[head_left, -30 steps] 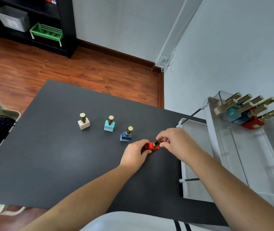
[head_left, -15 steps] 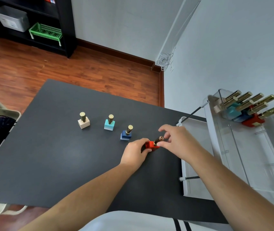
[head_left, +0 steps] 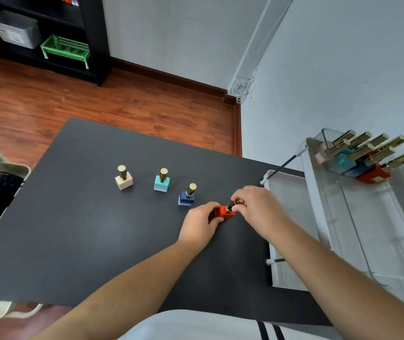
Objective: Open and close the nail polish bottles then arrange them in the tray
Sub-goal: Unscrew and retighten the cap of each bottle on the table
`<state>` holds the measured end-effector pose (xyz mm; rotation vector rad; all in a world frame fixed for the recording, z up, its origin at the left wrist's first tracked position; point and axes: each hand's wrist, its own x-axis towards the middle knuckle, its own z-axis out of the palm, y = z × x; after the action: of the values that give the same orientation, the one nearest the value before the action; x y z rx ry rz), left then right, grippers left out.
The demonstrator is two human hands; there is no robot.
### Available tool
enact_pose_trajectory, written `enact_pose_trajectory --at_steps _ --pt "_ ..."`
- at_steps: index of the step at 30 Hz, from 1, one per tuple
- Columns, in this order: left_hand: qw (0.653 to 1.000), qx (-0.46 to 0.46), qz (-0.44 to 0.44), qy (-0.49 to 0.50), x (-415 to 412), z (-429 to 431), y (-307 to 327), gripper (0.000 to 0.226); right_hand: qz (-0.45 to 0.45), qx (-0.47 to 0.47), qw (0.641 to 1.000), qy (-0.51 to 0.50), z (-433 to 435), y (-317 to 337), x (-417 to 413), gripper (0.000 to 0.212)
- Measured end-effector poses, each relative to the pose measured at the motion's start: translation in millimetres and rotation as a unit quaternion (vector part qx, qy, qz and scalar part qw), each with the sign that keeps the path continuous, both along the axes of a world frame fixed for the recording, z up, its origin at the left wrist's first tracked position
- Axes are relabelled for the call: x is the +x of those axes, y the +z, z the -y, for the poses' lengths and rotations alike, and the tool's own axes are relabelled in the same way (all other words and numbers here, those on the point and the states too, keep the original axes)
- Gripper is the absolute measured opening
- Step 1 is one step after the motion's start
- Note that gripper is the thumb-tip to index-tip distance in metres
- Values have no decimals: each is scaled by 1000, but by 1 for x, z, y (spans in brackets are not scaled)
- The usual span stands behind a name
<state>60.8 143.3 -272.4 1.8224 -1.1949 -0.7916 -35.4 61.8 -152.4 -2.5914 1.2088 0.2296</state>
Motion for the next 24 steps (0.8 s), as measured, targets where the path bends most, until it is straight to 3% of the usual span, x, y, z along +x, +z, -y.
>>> enact_pose_trajectory --at_steps 24 --pt "998 31 -58 6 3 -1 8 30 62 -27 997 -45 -14 -7 -4 18"
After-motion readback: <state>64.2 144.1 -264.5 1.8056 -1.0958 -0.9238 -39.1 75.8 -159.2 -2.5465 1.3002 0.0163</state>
